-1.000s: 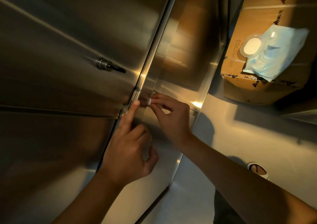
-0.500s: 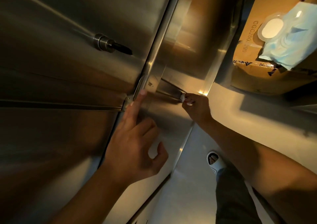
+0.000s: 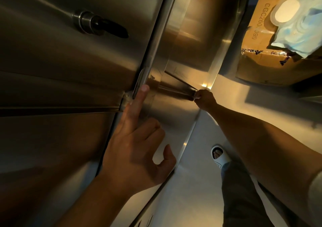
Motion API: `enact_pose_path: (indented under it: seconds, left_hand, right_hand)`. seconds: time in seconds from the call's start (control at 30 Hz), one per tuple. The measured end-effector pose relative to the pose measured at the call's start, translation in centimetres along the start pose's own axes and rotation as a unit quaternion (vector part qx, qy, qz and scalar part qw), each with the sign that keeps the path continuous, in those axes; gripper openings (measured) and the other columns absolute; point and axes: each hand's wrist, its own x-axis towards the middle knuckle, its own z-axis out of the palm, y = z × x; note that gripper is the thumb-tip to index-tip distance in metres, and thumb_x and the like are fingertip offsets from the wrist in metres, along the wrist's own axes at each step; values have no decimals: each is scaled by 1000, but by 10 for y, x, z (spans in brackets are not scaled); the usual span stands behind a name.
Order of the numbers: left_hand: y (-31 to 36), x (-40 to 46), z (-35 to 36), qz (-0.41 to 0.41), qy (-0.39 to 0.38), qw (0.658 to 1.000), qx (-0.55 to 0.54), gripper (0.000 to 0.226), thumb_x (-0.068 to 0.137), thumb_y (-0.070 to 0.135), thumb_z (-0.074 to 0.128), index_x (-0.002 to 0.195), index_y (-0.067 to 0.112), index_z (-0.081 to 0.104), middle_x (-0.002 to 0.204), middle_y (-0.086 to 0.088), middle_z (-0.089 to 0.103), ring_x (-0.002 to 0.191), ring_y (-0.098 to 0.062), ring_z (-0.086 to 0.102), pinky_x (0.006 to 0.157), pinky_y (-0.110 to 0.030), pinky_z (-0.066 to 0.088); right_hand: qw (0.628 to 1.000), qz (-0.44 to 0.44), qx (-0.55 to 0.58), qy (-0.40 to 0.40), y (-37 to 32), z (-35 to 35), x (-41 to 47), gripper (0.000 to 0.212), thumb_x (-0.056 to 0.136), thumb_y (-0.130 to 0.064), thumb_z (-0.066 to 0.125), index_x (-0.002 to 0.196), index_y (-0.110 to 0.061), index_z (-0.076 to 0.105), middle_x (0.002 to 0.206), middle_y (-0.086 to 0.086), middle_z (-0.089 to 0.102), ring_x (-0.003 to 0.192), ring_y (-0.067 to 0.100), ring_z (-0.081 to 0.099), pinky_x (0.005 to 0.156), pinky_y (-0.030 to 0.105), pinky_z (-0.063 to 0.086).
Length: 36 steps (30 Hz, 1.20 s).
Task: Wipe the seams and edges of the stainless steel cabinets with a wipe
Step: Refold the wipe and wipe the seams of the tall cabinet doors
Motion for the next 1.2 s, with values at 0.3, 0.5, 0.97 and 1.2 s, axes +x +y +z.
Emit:
enact_pose_path:
  seconds: [0.3, 0.5, 0.97, 1.2]
  left_hand:
    - [1, 3, -2, 13, -5, 1000, 7, 17, 81, 19, 70, 71, 6, 69, 72, -3, 61, 116, -50, 64, 120, -58, 31]
    - [3, 4, -5, 14, -14, 999, 26, 19, 84, 22, 69, 71, 8, 69, 73, -2, 61, 115, -47, 66, 123, -57, 28]
    - [4, 3, -8, 8, -29, 999, 42, 18, 86, 25, 66, 71, 14, 67, 75, 5, 59, 107, -46, 68, 123, -55, 29]
    - [6, 3, -8, -15, -54, 997, 44, 18, 86, 28, 65, 72, 17, 67, 78, 6, 59, 109, -45, 67, 122, -59, 29]
  right_hand:
    - [993, -46, 72, 79, -19, -13, -31, 19, 88, 5, 65, 93, -4, 82, 101, 12, 78, 103, 26, 70, 89, 16, 43]
    - [975, -111, 160, 108, -58, -39, -74, 17, 84, 10, 71, 93, -1, 82, 97, 14, 79, 92, 21, 72, 80, -2, 41]
    - [899, -288, 298, 143, -162, -90, -184, 24, 86, 2, 78, 106, -10, 81, 106, -4, 78, 100, 8, 74, 91, 35, 61]
    - [873, -347, 261, 223, -160, -136, -203, 19, 90, -3, 78, 109, -7, 78, 113, 2, 76, 110, 17, 70, 92, 40, 59]
